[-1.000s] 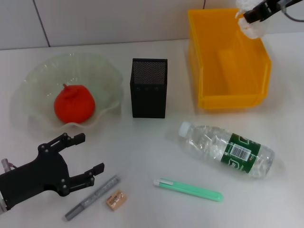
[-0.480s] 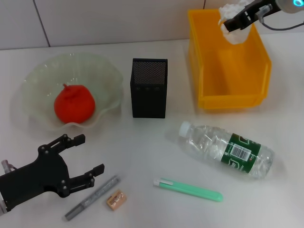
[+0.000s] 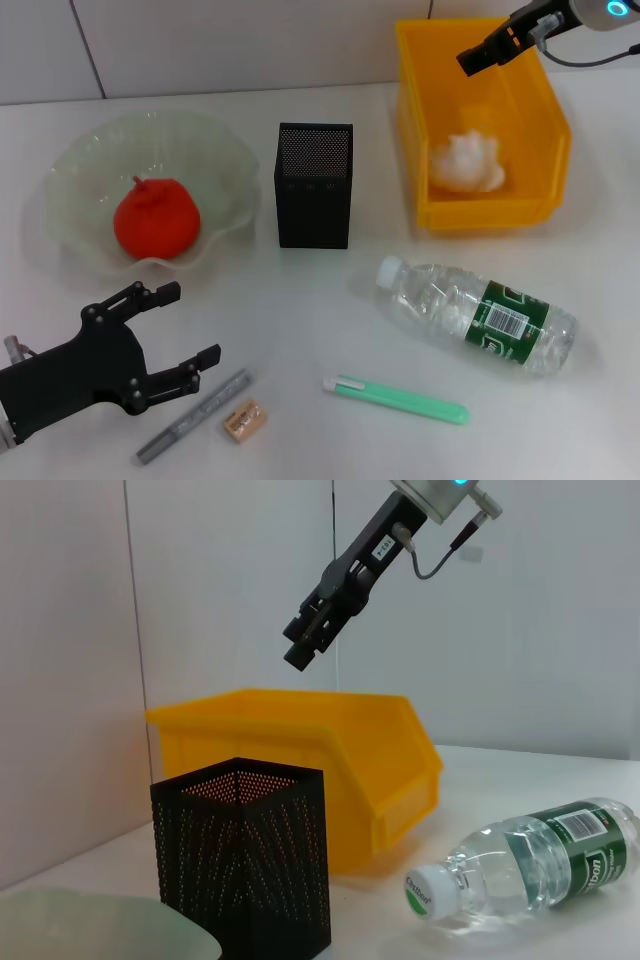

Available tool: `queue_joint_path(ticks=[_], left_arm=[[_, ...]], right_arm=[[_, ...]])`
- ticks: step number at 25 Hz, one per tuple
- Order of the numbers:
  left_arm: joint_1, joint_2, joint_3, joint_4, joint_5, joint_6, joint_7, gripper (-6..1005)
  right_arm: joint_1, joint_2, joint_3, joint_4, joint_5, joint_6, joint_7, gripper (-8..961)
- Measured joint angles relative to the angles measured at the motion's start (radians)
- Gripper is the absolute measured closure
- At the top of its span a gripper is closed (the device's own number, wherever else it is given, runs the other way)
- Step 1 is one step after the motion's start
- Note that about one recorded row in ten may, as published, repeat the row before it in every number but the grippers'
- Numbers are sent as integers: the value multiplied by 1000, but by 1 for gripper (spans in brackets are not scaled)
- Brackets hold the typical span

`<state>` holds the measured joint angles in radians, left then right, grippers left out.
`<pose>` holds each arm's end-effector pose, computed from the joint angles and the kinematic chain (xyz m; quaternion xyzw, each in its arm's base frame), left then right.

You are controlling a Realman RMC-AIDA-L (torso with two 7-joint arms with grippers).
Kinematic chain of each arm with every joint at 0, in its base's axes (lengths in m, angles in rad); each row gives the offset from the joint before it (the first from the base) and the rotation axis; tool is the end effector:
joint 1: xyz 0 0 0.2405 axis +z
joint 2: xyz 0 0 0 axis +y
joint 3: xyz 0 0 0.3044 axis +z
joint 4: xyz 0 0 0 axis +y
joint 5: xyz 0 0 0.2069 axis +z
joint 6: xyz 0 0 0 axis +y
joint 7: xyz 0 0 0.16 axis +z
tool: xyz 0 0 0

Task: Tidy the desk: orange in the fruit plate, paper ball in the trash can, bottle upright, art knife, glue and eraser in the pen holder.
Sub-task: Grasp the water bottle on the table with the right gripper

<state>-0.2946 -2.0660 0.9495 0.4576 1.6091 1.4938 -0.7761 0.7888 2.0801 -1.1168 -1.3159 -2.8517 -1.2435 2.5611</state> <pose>-0.3409 0.2780 -0.0661 -0.9313 -0.0980 -0.2726 0.2209 0.1830 0.4834 0.0395 -0.8631 0.2816 -0.0877 0.4099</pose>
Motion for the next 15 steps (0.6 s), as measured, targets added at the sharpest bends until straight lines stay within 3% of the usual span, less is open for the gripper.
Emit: queue_joint_path(ticks=[6,13,15], left_arm=[[1,1,0,3,0,1,1,145],[5,1,0,4,0,-7,1,146],[7,1,-1,4,0,-8,1,147]], right_arm=[[10,0,0,-58,44,-116,0,123],[50,-1,0,-153,122,-416,7,123],[52,-2,0,-154,132,-447,3,123]])
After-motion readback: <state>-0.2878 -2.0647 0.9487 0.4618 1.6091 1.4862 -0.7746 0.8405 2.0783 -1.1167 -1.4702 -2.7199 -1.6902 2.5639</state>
